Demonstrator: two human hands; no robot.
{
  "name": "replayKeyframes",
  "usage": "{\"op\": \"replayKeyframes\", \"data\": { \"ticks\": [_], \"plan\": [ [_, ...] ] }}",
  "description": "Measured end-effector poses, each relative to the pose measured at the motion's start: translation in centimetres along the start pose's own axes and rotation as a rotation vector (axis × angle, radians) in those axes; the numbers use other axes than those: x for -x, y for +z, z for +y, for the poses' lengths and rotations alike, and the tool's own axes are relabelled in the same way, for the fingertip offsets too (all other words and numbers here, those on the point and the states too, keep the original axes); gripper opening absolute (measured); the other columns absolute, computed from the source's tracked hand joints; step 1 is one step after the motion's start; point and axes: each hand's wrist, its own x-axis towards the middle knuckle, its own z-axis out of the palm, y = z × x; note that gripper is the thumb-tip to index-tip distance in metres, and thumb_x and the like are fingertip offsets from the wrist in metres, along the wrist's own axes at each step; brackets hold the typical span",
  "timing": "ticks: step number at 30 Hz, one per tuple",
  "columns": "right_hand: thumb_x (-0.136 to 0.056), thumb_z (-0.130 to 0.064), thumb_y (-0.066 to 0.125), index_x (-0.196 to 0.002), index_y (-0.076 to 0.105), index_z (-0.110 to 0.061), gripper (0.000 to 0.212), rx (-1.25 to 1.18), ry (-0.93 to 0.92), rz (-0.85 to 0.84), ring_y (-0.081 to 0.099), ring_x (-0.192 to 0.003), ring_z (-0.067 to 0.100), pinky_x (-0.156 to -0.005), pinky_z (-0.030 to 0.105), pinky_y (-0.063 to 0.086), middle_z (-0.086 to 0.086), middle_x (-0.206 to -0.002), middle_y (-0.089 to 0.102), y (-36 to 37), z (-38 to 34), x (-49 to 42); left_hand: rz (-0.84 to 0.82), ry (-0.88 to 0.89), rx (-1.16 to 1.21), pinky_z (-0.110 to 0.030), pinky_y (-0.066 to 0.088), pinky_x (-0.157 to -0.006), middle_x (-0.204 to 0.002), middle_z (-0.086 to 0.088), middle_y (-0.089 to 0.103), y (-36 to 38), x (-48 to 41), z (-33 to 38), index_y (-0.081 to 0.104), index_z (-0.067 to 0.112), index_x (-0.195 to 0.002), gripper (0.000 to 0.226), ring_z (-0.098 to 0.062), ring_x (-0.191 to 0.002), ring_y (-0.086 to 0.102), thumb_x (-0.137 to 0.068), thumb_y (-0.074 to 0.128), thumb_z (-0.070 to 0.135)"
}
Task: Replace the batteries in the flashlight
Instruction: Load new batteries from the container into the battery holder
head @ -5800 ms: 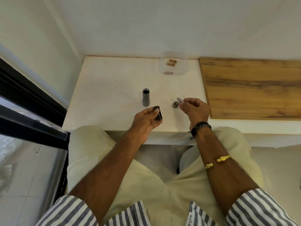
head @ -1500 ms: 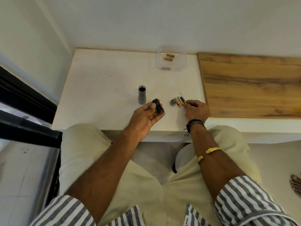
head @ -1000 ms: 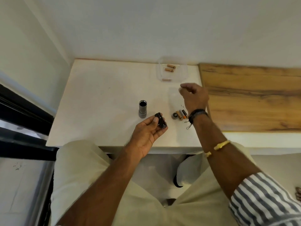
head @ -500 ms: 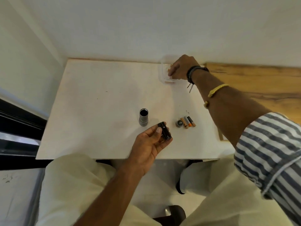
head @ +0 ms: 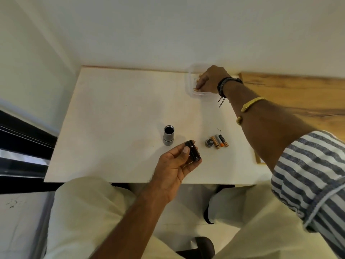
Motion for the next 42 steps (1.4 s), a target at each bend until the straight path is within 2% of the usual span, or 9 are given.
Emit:
{"op": "replayKeyframes", "data": {
  "ticks": [3, 8, 14, 22, 30, 34, 38, 40, 42],
  "plan": [
    [-0.076, -0.014, 0.086, -0.098, 0.083, -0.014, 0.023, -0.138, 0.001, 0.09, 0.069, -0.11, 0.018, -0.096, 0.023, 0.05, 0.004, -0.105, 0.078, -0.1, 0.4, 1.1, 0.011, 0.017, -0.024, -0.039, 0.06, -0.083, -0.112, -0.019, 0.071, 0.1, 0.0, 0.1, 0.062, -0.001, -0.124, 0.031, -0.03, -0.105, 0.069, -0.094, 0.058, 0.008],
    [-0.081, -0.011, 0.082, -0.097, 0.079, -0.011, 0.016, -0.419, -0.037, 0.258, 0.072, -0.103, 0.021, -0.096, 0.036, 0.057, 0.005, -0.104, 0.078, 0.5, 0.8, 5.4, 0.023, 0.05, -0.039, -0.04, 0.059, -0.084, -0.108, -0.019, 0.072, 0.4, 0.6, -0.1, 0.063, -0.003, -0.121, 0.028, -0.029, -0.103, 0.07, -0.094, 0.059, 0.006],
    [-0.091, -0.008, 0.071, -0.104, 0.075, -0.012, 0.014, -0.773, -0.072, 0.177, 0.073, -0.086, 0.019, -0.071, 0.033, 0.06, 0.011, -0.098, 0.077, 2.5, -0.1, 14.7, 0.034, 0.086, -0.089, -0.042, 0.059, -0.087, -0.111, -0.02, 0.07, 0.7, 1.3, -0.1, 0.062, -0.003, -0.122, 0.028, -0.03, -0.105, 0.069, -0.096, 0.058, 0.005],
    [-0.083, 0.005, 0.074, -0.098, 0.078, -0.008, 0.021, -1.139, 0.034, 0.21, 0.073, -0.084, 0.02, -0.074, 0.03, 0.06, 0.013, -0.092, 0.078, 7.4, -0.3, 24.9, 0.019, 0.14, -0.137, -0.04, 0.059, -0.085, -0.111, -0.019, 0.071, 0.7, 2.0, -0.6, 0.067, 0.002, -0.115, 0.021, -0.03, -0.103, 0.07, -0.096, 0.059, 0.004],
    [-0.082, -0.001, 0.077, -0.098, 0.08, -0.012, 0.019, -1.035, 0.004, 0.276, 0.077, -0.088, 0.028, -0.087, 0.043, 0.062, 0.01, -0.088, 0.079, 7.3, -1.1, 27.2, 0.053, 0.154, -0.194, -0.04, 0.06, -0.083, -0.108, -0.017, 0.072, 0.4, 2.6, -0.6, 0.069, 0.005, -0.112, 0.019, -0.032, -0.103, 0.071, -0.097, 0.059, 0.006],
    [-0.088, -0.01, 0.073, -0.099, 0.08, -0.021, 0.017, -0.68, -0.099, 0.364, 0.075, -0.08, 0.011, -0.082, 0.031, 0.063, -0.006, -0.083, 0.077, 7.3, -1.4, 27.6, 0.042, 0.16, -0.243, -0.042, 0.059, -0.085, -0.115, -0.018, 0.07, 0.4, 2.9, -0.6, 0.069, 0.006, -0.116, 0.022, -0.034, -0.107, 0.068, -0.097, 0.059, 0.007],
    [-0.089, -0.013, 0.073, -0.103, 0.077, -0.023, 0.017, -0.485, -0.161, 0.413, 0.067, -0.078, -0.009, -0.074, 0.006, 0.053, -0.018, -0.083, 0.07, 7.4, -1.7, 28.0, 0.037, 0.18, -0.317, -0.045, 0.058, -0.089, -0.113, -0.015, 0.072, 0.2, 3.0, -0.6, 0.068, 0.007, -0.12, 0.024, -0.032, -0.108, 0.068, -0.096, 0.06, 0.008],
    [-0.088, -0.016, 0.074, -0.106, 0.073, -0.023, 0.02, -0.488, -0.15, 0.425, 0.069, -0.077, -0.005, -0.073, 0.007, 0.053, -0.013, -0.083, 0.073, 7.3, -1.8, 28.0, 0.028, 0.199, -0.38, -0.044, 0.058, -0.089, -0.114, -0.014, 0.072, 0.2, 3.1, -0.6, 0.067, 0.006, -0.122, 0.026, -0.03, -0.109, 0.068, -0.096, 0.06, 0.008],
    [-0.088, -0.018, 0.076, -0.107, 0.07, -0.021, 0.021, -0.519, -0.12, 0.435, 0.073, -0.076, 0.004, -0.074, 0.017, 0.059, -0.007, -0.084, 0.076, 7.3, -1.9, 28.1, 0.012, 0.208, -0.446, -0.045, 0.058, -0.09, -0.119, -0.014, 0.07, 0.3, 3.3, -0.7, 0.065, 0.006, -0.125, 0.029, -0.03, -0.11, 0.067, -0.096, 0.06, 0.008]
  ]
}}
